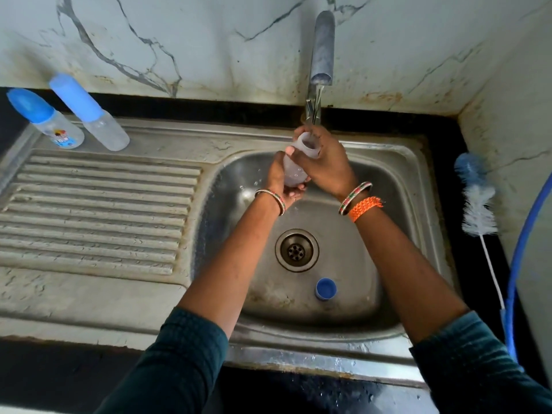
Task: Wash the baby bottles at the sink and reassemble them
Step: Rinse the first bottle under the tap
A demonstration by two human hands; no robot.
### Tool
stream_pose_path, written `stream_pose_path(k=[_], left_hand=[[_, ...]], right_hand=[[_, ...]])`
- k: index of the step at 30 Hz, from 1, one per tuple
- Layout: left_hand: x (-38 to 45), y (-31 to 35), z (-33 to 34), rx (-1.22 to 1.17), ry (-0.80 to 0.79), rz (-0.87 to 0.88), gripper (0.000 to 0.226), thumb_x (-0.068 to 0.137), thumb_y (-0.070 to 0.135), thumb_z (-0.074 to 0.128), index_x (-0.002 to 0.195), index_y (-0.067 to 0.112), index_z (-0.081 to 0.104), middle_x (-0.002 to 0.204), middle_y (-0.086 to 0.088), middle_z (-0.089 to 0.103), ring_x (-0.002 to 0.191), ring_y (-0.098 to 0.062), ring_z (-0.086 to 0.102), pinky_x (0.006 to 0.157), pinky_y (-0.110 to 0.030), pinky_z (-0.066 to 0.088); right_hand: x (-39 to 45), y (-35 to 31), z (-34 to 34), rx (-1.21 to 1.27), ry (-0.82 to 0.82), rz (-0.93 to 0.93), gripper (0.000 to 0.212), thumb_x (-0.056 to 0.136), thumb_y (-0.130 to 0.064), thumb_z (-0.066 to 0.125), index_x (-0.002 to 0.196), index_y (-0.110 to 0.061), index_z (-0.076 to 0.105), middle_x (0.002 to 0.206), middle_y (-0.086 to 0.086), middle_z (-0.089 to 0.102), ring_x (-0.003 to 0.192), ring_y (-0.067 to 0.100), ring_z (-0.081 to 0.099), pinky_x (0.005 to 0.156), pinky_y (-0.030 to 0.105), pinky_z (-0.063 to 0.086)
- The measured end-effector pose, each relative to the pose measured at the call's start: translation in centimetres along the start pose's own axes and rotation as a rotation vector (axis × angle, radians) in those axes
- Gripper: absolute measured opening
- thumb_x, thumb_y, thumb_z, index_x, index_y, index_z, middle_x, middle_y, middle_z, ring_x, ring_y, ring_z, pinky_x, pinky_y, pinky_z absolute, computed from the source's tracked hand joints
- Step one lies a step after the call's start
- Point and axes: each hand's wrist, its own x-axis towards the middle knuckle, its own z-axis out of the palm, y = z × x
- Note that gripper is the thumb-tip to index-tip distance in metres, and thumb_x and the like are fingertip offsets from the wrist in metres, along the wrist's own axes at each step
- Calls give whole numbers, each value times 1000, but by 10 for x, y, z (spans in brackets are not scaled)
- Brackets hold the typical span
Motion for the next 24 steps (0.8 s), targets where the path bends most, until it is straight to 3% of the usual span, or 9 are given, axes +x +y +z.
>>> stream_pose_path(k=[3, 6, 9, 11, 13, 16, 19, 21, 24], left_hand=[[-2, -2, 11, 21, 149, 68, 45, 92, 48, 36, 70, 12, 52, 45, 1, 51, 35, -12, 41, 34, -11, 26], [0, -4, 19, 146, 362, 288, 35, 91, 34, 44, 60, 19, 50, 55, 3, 52, 52, -17, 50, 45, -20, 37], [-4, -13, 10, 290, 483, 743, 28, 93, 24, 48, 65, 22, 52, 58, 9, 49, 57, -7, 48, 54, -21, 40], [-6, -18, -4, 447, 451, 1049, 14, 92, 18, 50, 86, 12, 61, 73, 2, 58, 69, -6, 53, 64, -18, 43], [-4, -20, -15, 558, 399, 1192, 14, 91, 11, 52, 97, 1, 60, 85, -10, 61, 79, -13, 55, 72, -23, 46], [-3, -10, -16, 584, 463, 985, 17, 94, 17, 47, 78, 12, 53, 62, 3, 46, 54, -1, 41, 54, -15, 36], [5, 10, -16, 525, 511, 529, 36, 95, 30, 40, 65, 11, 50, 60, -8, 51, 52, -18, 47, 50, -24, 40], [5, 20, -17, 535, 451, 361, 43, 94, 36, 36, 64, 10, 51, 66, -14, 55, 52, -24, 48, 45, -24, 37], [4, 25, -16, 499, 468, 431, 39, 93, 37, 39, 64, 13, 49, 68, -14, 53, 60, -25, 50, 55, -33, 37]], right_hand=[[-7, 3, 9, -68, 301, -59, 33, 88, -25, 65, 109, -6, 48, 93, -3, 57, 75, 11, 55, 65, 11, 40], [-7, 6, 15, -99, 533, -3, 23, 89, -20, 61, 72, -7, 55, 63, 2, 50, 58, 16, 42, 57, 23, 29], [2, 4, 14, 127, 492, 326, 42, 89, -29, 61, 55, -7, 51, 57, 13, 49, 58, 19, 46, 56, 24, 37], [8, 1, 11, 431, 369, 584, 32, 90, -31, 60, 68, -9, 58, 74, 14, 64, 67, 21, 64, 58, 31, 55], [9, -2, 6, 554, 241, 696, 22, 93, -27, 57, 80, -10, 58, 85, 13, 66, 71, 26, 67, 57, 39, 59], [8, 1, 1, 422, 22, 538, 27, 98, -29, 49, 83, -8, 57, 86, 10, 64, 78, 27, 66, 68, 41, 60], [2, 5, 3, 367, -184, 353, 13, 101, -15, 43, 110, -8, 50, 101, 7, 59, 89, 20, 61, 82, 38, 54], [0, 7, 5, 370, -159, 272, 17, 99, -9, 45, 116, -8, 49, 101, 5, 59, 84, 15, 62, 75, 33, 56], [0, 8, 2, 357, 1, 293, 9, 92, -9, 59, 100, -10, 60, 97, 10, 65, 77, 20, 67, 66, 36, 59]])
